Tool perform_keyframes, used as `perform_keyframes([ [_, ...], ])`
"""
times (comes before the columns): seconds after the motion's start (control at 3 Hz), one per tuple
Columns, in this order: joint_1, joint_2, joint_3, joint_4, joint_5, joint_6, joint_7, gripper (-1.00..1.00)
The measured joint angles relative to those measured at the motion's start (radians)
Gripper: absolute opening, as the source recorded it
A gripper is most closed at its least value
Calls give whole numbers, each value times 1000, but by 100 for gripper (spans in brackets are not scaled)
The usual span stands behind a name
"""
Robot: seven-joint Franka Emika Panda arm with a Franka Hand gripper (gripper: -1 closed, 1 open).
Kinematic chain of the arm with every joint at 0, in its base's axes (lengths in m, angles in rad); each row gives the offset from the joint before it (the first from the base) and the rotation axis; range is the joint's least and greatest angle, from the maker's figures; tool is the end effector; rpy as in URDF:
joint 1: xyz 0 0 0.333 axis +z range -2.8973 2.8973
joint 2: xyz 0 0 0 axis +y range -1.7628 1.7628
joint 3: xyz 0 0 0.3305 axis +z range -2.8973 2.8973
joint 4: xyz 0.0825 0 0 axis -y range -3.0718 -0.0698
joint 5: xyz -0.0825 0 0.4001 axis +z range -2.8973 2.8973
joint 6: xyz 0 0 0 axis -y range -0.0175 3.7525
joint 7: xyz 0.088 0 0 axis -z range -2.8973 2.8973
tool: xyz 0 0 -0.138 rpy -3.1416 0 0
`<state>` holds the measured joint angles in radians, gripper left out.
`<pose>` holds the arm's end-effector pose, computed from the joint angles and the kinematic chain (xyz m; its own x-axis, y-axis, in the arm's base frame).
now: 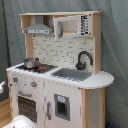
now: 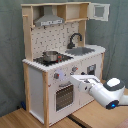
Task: Play with the kitchen
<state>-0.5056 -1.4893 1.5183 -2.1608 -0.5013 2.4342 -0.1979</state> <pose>0.2246 0.5421 0.3801 0.2895 0.8309 -0.4751 -0.1233 0.5246 0.8424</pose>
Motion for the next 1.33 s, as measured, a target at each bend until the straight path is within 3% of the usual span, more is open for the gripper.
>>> perform_keyframes([
  [0.33, 0, 8, 7, -29, 0, 60, -95, 100],
  [0.67, 3, 24, 7, -90, 1, 136, -139, 100],
  [1.33, -2, 24, 8, -179, 6, 323, -135, 100],
])
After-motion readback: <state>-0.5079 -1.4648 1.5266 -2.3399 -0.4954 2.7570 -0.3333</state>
